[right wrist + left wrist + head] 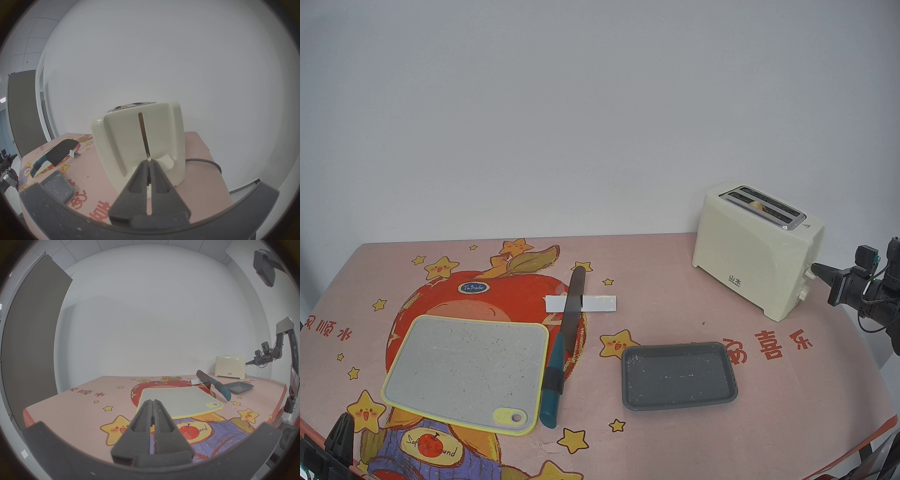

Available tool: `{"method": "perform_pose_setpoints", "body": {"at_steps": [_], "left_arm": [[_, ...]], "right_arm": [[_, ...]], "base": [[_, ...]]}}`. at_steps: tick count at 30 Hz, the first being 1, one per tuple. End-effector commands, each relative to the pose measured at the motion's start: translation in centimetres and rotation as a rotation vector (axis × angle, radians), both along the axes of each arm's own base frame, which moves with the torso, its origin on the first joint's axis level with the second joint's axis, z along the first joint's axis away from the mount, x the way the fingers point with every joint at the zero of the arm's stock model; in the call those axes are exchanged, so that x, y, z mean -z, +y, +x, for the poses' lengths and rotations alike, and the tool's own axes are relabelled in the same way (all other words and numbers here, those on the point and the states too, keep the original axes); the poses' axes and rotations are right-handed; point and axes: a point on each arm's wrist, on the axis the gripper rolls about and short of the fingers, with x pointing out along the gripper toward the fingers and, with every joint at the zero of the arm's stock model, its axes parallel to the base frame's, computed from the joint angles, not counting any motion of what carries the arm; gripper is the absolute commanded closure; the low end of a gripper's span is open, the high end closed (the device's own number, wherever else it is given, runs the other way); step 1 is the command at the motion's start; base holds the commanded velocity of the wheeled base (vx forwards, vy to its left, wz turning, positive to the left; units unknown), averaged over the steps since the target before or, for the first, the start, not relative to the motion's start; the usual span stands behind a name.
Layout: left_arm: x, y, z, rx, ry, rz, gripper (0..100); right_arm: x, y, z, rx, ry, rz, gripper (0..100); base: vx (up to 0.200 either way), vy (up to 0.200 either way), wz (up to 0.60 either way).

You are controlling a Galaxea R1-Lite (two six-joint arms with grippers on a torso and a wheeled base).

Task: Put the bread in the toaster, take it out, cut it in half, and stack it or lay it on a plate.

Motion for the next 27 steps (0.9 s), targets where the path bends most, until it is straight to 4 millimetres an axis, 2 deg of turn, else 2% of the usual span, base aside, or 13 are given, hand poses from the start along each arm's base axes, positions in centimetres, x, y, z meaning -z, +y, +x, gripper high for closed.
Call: {"method": "perform_pose_setpoints", "body": {"at_steps": [1,16,22,27], "left_arm": [[0.5,0.0,0.0,-0.001,0.001,0.0,100],[0.5,0.0,0.0,-0.001,0.001,0.0,100],[0.5,0.0,0.0,-0.001,0.001,0.0,100],[0.5,0.0,0.0,-0.001,0.001,0.0,100]], "right_arm": [[-0.2,0.0,0.0,0.0,-0.014,-0.002,100],[-0.8,0.0,-0.3,0.0,-0.039,-0.007,100],[-1.7,0.1,-0.9,0.0,-0.074,-0.017,100],[-2.3,0.4,-2.5,-0.009,-0.107,-0.045,100]], "base": [[0.0,0.0,0.0],[0.0,0.0,0.0],[0.0,0.0,0.0],[0.0,0.0,0.0]]}}
